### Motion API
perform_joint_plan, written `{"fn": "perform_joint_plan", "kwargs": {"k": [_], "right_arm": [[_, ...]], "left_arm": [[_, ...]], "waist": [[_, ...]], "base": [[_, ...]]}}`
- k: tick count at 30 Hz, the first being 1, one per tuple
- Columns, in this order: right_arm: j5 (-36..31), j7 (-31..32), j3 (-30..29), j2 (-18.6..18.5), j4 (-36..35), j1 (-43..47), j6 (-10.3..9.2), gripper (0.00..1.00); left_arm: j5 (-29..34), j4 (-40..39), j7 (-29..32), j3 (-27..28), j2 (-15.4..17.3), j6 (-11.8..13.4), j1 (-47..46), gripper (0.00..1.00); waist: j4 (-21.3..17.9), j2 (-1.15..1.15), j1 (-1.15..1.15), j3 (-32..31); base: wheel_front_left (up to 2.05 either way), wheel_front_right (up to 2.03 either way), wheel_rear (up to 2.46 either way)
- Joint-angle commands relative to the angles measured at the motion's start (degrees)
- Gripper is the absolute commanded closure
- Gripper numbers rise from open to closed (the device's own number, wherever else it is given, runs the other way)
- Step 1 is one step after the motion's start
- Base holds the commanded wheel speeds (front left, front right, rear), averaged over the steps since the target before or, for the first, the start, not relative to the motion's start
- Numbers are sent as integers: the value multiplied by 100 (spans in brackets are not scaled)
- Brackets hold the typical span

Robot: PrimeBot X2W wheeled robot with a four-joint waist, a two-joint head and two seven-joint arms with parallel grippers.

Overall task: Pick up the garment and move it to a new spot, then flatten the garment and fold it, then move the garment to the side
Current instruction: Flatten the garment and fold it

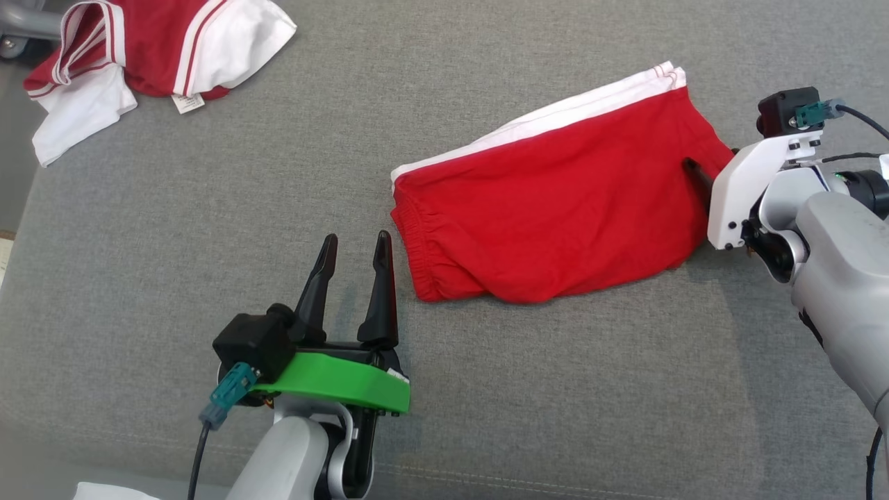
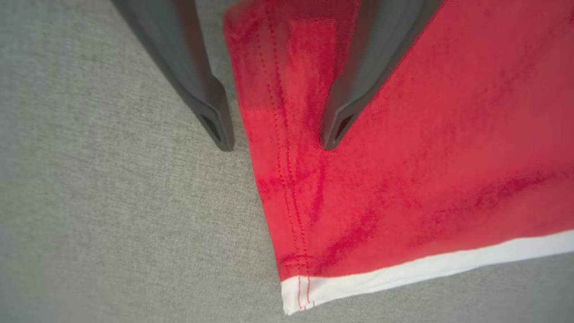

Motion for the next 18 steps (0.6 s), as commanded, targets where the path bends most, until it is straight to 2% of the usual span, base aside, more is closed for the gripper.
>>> {"fn": "perform_joint_plan", "kwargs": {"k": [1,7,8,10,12,13,18], "right_arm": [[68,49,37,-8,63,89,-10,0],[304,202,199,151,327,117,-4,0],[349,226,224,185,342,126,-4,4],[451,258,275,218,345,146,-3,55],[518,247,329,219,335,180,-3,79],[553,243,358,211,322,200,-4,100],[823,92,428,132,213,269,-10,100]], "left_arm": [[1,-13,-3,21,23,-8,75,0],[1,-6,-3,53,23,-13,113,0],[3,0,-3,60,23,-15,128,0],[7,13,-3,73,23,-8,148,0],[11,25,-3,87,23,2,164,0],[16,31,-3,97,23,4,179,0],[44,53,-3,110,23,-10,245,0]], "waist": [[68,63,0,23],[166,63,0,24],[168,63,0,19],[163,63,0,0],[141,63,0,-35],[123,63,0,-58],[-14,63,0,-221]], "base": [[0,0,0],[0,0,0],[0,0,0],[0,0,0],[0,0,0],[0,0,0],[0,0,0]]}}
